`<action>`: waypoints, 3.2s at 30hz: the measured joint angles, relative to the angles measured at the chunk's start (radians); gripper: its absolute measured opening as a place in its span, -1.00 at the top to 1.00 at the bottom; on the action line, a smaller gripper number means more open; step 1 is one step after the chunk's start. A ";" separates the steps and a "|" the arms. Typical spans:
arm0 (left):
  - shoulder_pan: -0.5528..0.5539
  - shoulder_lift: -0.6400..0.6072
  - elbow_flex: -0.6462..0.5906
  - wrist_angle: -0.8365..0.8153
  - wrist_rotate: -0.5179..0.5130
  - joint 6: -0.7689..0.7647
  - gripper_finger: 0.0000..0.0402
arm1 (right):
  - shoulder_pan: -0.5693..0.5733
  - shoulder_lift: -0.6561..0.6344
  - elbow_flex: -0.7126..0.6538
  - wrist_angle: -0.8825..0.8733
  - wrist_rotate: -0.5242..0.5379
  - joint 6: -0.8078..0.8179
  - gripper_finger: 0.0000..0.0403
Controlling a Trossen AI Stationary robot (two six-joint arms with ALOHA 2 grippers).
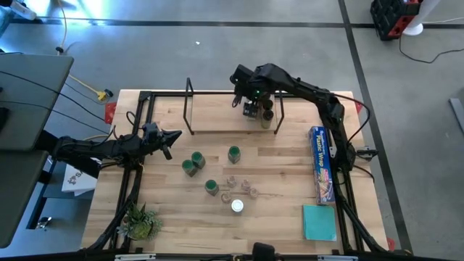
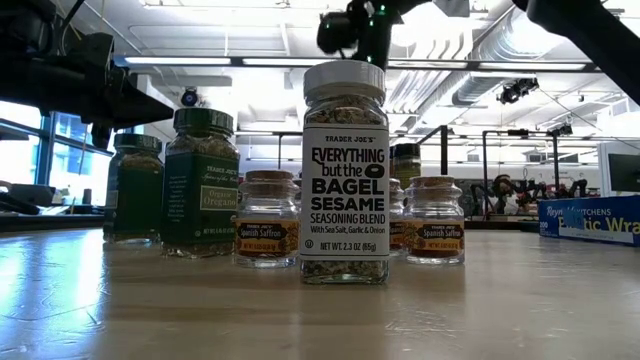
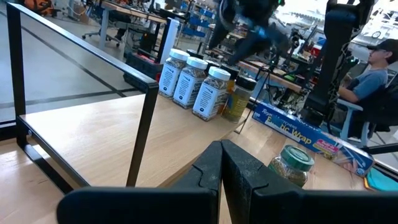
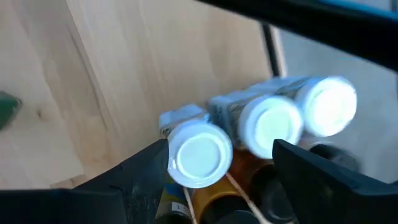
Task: Shelf spices
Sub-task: Put the top white seasoning bottle on the shelf and align with the other white seasoning bottles, then put the white seasoning bottle on the shelf aligned with the other white seasoning bottles
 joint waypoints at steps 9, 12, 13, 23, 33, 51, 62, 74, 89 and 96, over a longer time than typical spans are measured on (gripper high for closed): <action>0.000 0.000 0.000 0.000 0.000 0.000 0.97 | 0.077 -0.031 0.151 -0.066 -0.199 -0.011 -0.40; 0.000 0.000 0.000 0.000 0.000 0.000 0.97 | 0.175 -0.086 0.078 -0.055 -0.322 -0.016 -0.40; 0.000 0.000 0.000 0.000 0.000 0.000 0.97 | 0.217 -0.100 0.054 -0.048 -0.334 -0.005 -0.40; 0.000 0.000 0.000 0.000 0.000 0.000 0.97 | 0.667 -0.144 -0.161 0.252 -0.347 0.299 -0.40; 0.000 0.000 0.000 0.000 0.000 0.000 0.97 | 0.825 -0.076 -0.271 0.427 -0.297 0.647 -0.44; 0.000 0.000 0.000 0.000 0.000 0.000 0.97 | 0.818 -0.004 -0.324 0.394 -0.235 0.525 -0.68; 0.000 0.000 0.000 0.000 0.000 0.000 0.97 | 0.830 -0.004 -0.400 0.486 -0.204 0.524 -0.47; 0.000 0.000 0.000 0.000 0.000 0.000 0.97 | 0.828 -0.004 -0.399 0.501 -0.194 0.549 -0.01; 0.000 0.000 0.000 0.000 0.000 0.000 0.97 | 0.646 -0.005 0.129 0.057 -0.134 0.413 0.04; 0.000 0.000 0.000 0.000 0.000 0.000 0.97 | 0.392 -0.038 0.109 -0.073 -0.113 0.194 0.04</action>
